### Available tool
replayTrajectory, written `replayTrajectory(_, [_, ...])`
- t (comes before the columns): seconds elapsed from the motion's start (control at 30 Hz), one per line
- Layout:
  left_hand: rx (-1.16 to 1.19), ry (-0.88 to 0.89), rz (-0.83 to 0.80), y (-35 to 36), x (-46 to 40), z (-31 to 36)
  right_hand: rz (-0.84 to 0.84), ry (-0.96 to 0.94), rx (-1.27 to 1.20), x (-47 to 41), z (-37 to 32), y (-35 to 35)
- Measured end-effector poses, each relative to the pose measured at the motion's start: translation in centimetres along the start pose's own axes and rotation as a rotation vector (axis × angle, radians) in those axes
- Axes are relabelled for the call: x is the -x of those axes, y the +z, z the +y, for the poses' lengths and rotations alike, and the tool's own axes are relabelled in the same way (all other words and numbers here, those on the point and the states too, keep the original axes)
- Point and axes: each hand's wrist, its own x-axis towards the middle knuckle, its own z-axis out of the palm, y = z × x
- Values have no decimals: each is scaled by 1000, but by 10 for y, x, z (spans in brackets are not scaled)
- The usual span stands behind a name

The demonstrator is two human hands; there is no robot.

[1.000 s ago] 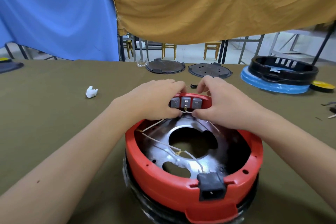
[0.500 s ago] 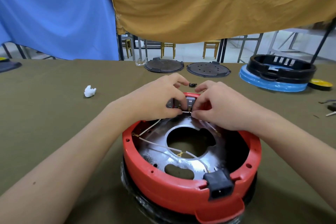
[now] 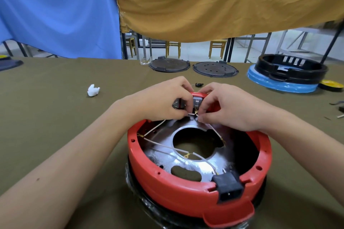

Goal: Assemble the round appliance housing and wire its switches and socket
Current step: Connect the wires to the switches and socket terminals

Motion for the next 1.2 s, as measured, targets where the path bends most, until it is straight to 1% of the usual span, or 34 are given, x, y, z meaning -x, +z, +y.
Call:
replayTrajectory(0.1, [2, 5, -1, 0, 0, 0, 12, 6, -20, 0, 0, -1])
replayTrajectory(0.33, [-3, 4, -7, 0, 0, -1, 74, 69, 45, -1, 0, 2])
replayTrajectory(0.73, [41, 3, 0, -1, -1, -1, 56, 41, 4, -1, -2, 0])
replayTrajectory(0.93, [37, -2, 1, 0, -1, -3, 71, 24, 40, -1, -1, 2])
replayTrajectory(1.2, [-12, 7, 1, 2, -2, -4, 110, 56, 151, -3, 0, 6])
